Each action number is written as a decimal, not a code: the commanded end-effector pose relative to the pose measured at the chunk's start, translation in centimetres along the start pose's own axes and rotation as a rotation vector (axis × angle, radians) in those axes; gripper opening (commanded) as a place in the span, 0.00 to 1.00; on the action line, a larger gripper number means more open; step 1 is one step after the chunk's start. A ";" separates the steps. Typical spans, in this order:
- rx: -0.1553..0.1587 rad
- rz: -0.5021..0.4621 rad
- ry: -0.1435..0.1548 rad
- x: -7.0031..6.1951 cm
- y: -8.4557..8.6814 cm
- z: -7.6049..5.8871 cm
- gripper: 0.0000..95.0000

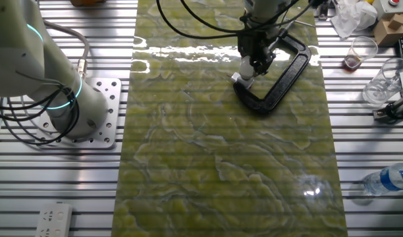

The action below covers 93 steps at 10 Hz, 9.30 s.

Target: Install the light bulb by rotating it

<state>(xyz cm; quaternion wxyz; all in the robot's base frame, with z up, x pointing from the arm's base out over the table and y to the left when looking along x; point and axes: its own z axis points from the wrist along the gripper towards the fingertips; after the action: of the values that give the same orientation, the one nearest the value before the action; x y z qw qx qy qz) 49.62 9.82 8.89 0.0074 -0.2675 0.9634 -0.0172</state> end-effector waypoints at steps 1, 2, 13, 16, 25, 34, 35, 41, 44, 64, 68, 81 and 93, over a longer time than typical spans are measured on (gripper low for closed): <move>-0.007 -0.012 -0.009 0.1 0.0 0.0 0.60; -0.007 -0.014 -0.010 0.1 0.0 0.0 0.60; -0.048 -0.641 -0.099 0.1 0.0 -0.2 0.80; -0.045 -0.700 -0.096 0.1 0.0 0.1 0.80; -0.056 -0.673 -0.078 0.1 0.0 0.8 0.20; -0.055 -0.526 -0.058 0.1 0.0 0.9 0.00; -0.058 -0.471 -0.051 0.1 0.0 0.9 0.00; -0.057 -0.095 -0.041 0.1 0.0 0.9 0.00; -0.066 0.050 -0.046 0.1 0.0 0.9 0.00; -0.038 -0.379 -0.047 0.1 0.1 0.6 0.80; -0.035 -0.627 -0.065 0.1 0.1 0.6 0.80; -0.050 -0.820 -0.079 0.2 0.2 0.6 0.60; -0.065 -0.567 -0.029 0.2 0.1 0.6 0.00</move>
<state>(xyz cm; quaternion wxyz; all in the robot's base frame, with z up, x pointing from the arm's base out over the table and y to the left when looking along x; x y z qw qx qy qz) 49.39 9.98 8.34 0.0060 -0.5445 0.8386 0.0169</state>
